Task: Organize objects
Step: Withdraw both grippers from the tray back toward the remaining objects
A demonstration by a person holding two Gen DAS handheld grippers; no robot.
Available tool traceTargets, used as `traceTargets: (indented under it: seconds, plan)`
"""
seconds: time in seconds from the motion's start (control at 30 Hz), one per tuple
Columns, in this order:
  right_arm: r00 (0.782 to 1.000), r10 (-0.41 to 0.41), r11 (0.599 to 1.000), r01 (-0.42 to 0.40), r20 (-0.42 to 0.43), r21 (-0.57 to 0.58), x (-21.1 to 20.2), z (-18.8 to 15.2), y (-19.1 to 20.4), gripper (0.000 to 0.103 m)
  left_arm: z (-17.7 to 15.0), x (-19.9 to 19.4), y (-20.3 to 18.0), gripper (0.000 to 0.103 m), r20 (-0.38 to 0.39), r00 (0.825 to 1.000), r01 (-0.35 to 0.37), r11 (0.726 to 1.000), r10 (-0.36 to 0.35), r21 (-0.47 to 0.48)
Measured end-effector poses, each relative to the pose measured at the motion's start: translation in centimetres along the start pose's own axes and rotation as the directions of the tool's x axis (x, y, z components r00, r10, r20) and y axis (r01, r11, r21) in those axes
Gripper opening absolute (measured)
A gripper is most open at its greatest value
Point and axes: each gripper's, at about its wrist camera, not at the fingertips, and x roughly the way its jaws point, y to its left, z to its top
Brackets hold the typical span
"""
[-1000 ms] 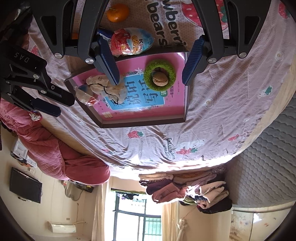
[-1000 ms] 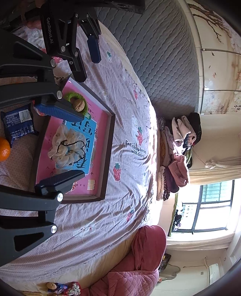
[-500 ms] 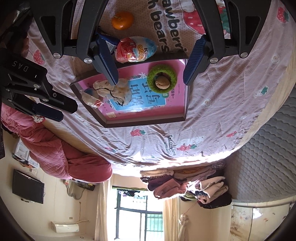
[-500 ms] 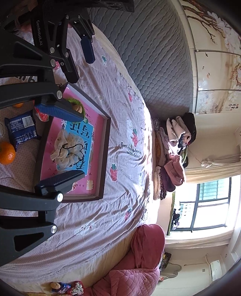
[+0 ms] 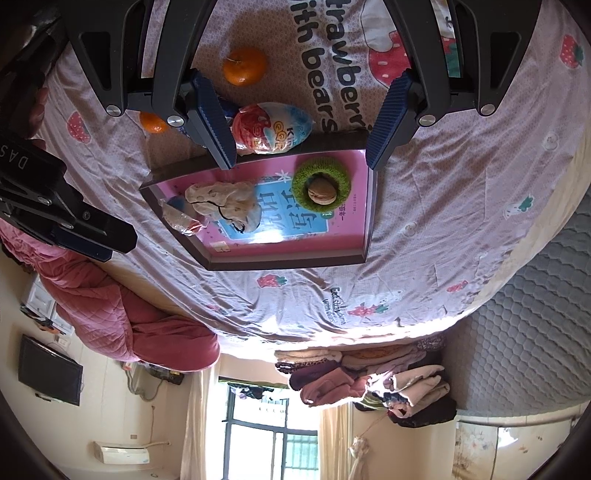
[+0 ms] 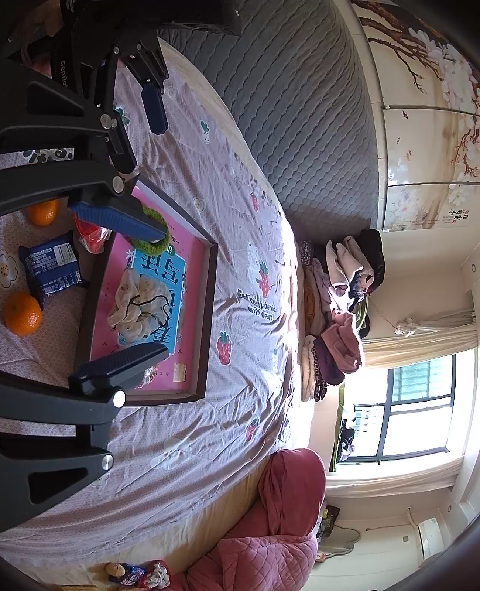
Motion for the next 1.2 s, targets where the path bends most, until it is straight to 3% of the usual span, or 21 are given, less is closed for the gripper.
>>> traceTargets:
  seconds: [1.2]
  plan:
    - [0.999, -0.002, 1.0, 0.002, -0.035, 0.001, -1.5, -2.8, 0.1, 0.058, -2.5, -1.1, -0.8, 0.074, -0.028, 1.0, 0.0, 1.0, 0.0, -0.001]
